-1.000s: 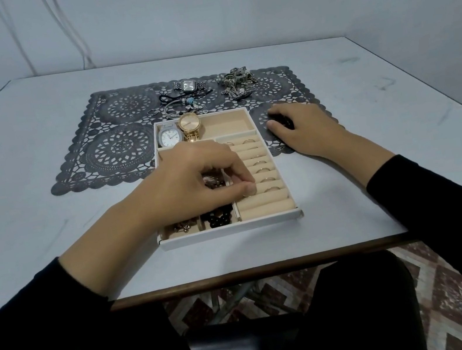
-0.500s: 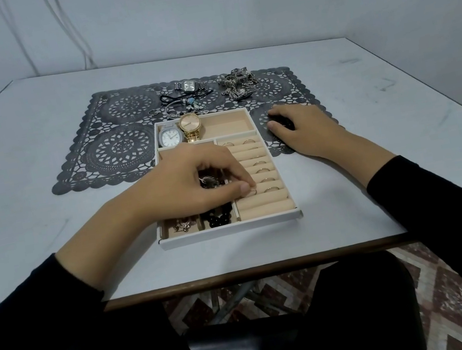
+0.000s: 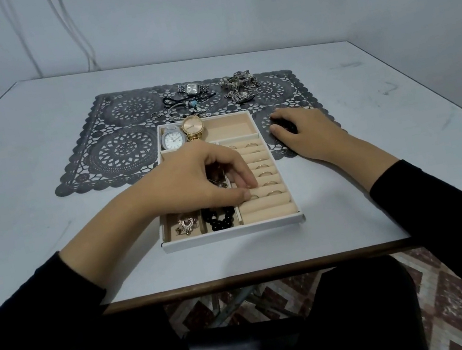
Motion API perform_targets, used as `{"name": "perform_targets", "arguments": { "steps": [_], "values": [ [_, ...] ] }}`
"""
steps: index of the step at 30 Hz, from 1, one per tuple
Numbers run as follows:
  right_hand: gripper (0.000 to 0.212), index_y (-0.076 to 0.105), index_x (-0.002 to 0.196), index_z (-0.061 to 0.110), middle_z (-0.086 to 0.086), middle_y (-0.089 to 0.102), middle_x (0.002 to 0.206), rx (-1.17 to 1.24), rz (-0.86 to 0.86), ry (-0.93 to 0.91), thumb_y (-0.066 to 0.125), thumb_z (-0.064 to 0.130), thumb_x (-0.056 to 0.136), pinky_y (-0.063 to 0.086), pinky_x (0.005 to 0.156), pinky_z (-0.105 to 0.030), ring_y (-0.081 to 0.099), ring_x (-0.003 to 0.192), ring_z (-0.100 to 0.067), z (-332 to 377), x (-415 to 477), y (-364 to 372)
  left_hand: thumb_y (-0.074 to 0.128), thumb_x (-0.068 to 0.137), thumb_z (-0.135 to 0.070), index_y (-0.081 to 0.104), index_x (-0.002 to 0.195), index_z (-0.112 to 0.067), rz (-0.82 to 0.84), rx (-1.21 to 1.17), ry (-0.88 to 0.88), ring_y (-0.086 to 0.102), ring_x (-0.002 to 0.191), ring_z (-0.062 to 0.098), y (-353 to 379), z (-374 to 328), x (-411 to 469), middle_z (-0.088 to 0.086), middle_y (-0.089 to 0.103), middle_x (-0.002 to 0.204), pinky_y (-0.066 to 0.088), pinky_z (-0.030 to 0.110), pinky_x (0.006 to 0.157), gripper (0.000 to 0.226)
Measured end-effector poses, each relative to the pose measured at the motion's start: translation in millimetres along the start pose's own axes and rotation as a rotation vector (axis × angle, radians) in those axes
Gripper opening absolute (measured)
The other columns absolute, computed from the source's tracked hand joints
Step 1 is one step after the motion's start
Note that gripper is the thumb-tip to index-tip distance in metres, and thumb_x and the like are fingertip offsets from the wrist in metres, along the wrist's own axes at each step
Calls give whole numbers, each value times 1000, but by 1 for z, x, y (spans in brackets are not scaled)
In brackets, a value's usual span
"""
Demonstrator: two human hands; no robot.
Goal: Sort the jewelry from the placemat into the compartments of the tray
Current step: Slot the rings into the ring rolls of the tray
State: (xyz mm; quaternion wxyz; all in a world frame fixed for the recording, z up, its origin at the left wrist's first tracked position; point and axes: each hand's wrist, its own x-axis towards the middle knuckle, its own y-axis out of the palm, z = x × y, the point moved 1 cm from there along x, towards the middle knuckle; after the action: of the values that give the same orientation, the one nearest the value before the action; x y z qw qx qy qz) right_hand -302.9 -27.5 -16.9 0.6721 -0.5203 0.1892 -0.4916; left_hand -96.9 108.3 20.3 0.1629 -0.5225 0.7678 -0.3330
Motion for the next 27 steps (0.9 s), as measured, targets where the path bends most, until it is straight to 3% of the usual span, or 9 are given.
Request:
{"name": "perform_targets", "arguments": {
  "steps": [3,7,10,12,14,18,21,24,27],
  "values": [
    [38,54,132,16,-1,59,130,17,3,18,49,33,98,28,81,-15,51,120,-18,1,1,-2,81,79,-23,76,95,-23,-34,-64,9,70,88,9,-2,0,-3,-6,75,89,55,36,90,17],
    [32,59,124,16,-1,64,120,66,-27,31,51,31,97,32,80,-18,54,109,-16,2,2,-8,68,85,-31,74,100,-22,-232,-110,72,68,82,20,-18,6,-4,0,73,92,56,32,69,18],
    [35,59,127,16,-1,64,121,70,-66,40,52,31,96,35,85,-20,55,110,-16,0,9,-9,63,92,-16,71,97,-24,-478,-104,23,67,86,15,-35,25,2,-1,72,91,58,25,73,12],
    [35,58,127,17,-1,63,123,79,-96,46,53,31,95,34,88,-19,55,113,-16,-1,18,-9,59,94,-16,69,98,-26,-613,-31,-27,64,83,10,-46,40,8,-5,70,91,54,17,72,15],
    [35,59,127,15,-2,63,124,83,-115,48,54,29,95,33,90,-19,55,115,-16,-3,28,-8,56,96,-17,68,106,-22,-691,55,-72,62,88,10,-57,59,14,-5,69,99,51,19,77,17],
    [33,62,124,13,-4,64,122,71,-141,49,55,27,95,33,89,-16,57,109,-16,-3,51,-4,53,98,-20,66,117,-18,-701,280,-149,55,102,7,-77,93,27,-2,65,116,40,26,89,22],
    [28,66,116,10,-7,66,112,57,-149,58,56,25,95,37,86,-21,58,96,-16,-5,70,0,53,99,-21,63,124,-14,-642,414,-225,54,112,16,-92,118,40,6,62,125,37,27,93,28],
    [29,66,118,8,-10,66,113,25,-156,84,55,22,95,38,90,-24,58,104,-23,-9,88,6,54,97,-24,63,125,-11,-579,478,-289,55,114,25,-105,139,53,11,61,126,39,31,92,32],
    [28,67,117,10,-11,64,113,27,-153,112,55,22,94,38,94,-28,56,107,-25,-15,104,11,60,94,-28,68,118,-15,-536,489,-282,57,109,22,-112,146,62,7,65,119,40,29,88,28]
  ]
}}
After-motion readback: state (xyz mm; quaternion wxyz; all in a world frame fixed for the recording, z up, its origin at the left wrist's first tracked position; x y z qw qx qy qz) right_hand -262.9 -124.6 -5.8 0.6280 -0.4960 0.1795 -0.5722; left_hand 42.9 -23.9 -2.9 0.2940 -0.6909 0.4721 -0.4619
